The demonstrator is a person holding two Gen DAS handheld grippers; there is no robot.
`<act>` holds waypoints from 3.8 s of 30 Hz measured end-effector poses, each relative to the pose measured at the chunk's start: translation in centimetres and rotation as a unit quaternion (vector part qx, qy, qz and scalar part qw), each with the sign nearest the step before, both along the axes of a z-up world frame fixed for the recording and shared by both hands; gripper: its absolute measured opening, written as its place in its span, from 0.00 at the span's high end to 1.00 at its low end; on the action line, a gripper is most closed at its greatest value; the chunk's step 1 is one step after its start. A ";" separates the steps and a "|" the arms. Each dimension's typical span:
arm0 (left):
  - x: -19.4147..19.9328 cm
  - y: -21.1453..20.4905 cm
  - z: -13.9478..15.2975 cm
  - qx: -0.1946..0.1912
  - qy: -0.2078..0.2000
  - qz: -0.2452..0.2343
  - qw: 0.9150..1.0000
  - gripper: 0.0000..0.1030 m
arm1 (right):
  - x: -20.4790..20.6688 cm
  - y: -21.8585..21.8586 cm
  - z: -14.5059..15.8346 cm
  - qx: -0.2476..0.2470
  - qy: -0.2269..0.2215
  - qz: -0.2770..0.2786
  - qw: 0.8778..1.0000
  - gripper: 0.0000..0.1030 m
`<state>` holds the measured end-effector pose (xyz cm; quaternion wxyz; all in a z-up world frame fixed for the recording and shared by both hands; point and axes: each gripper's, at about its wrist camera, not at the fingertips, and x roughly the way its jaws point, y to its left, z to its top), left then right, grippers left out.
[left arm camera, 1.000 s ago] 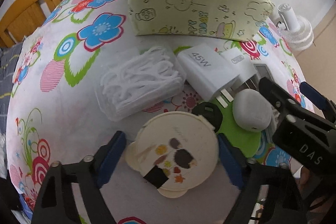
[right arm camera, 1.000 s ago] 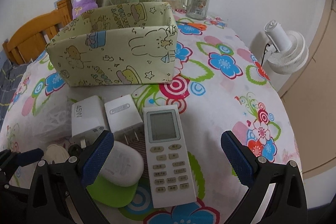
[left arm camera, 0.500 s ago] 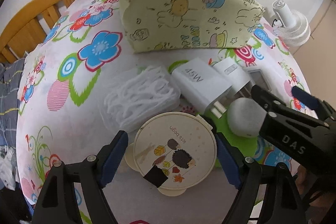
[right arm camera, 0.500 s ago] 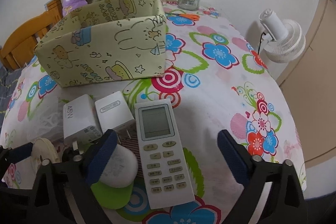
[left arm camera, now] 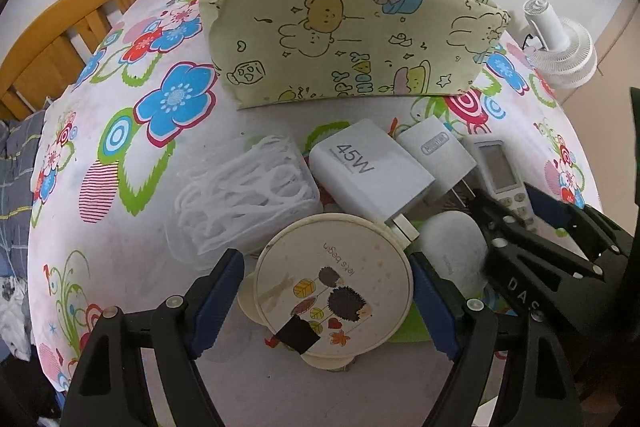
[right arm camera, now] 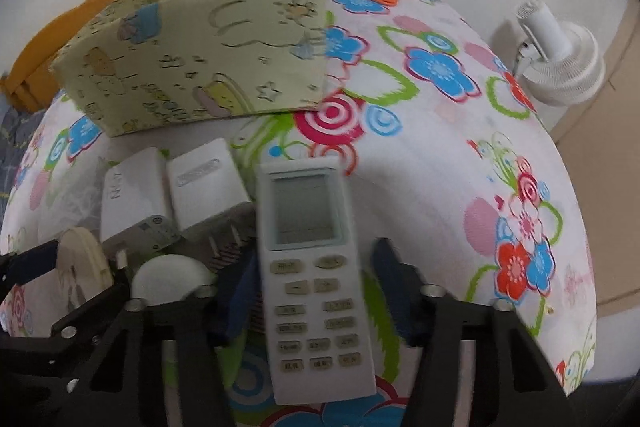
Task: Organize rigid objects
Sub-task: 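Close the right gripper on the remote while the left gripper grasps the coaster, then carry the remote and coaster up over the fabric box with both grippers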
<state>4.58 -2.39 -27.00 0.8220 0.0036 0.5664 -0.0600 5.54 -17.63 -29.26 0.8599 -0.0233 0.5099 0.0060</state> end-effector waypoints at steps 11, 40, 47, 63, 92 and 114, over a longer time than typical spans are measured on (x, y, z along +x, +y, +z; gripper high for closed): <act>0.4 -0.8 2.0 0.007 -0.024 -0.001 1.000 0.18 | 0.7 -1.1 1.8 0.024 -0.003 -0.013 1.000 0.54; 0.8 -1.0 10.6 0.002 -0.106 0.010 0.994 0.19 | 0.8 -1.2 11.2 0.028 -0.072 -0.004 0.997 0.54; 1.1 -0.6 12.6 0.012 -0.129 0.008 0.992 0.19 | 0.9 -0.8 13.4 0.038 -0.085 -0.003 0.996 0.54; 2.7 0.6 15.5 0.000 -0.151 0.020 0.988 0.18 | 1.4 0.3 17.4 0.033 -0.120 -0.001 0.992 0.54; 9.2 1.0 14.9 -0.001 -0.142 0.038 0.989 0.19 | 7.7 0.5 18.3 0.045 -0.109 0.009 0.993 0.54; 14.1 0.0 11.3 0.010 -0.112 0.035 0.993 0.19 | 12.8 1.6 15.8 0.052 -0.091 0.006 0.994 0.54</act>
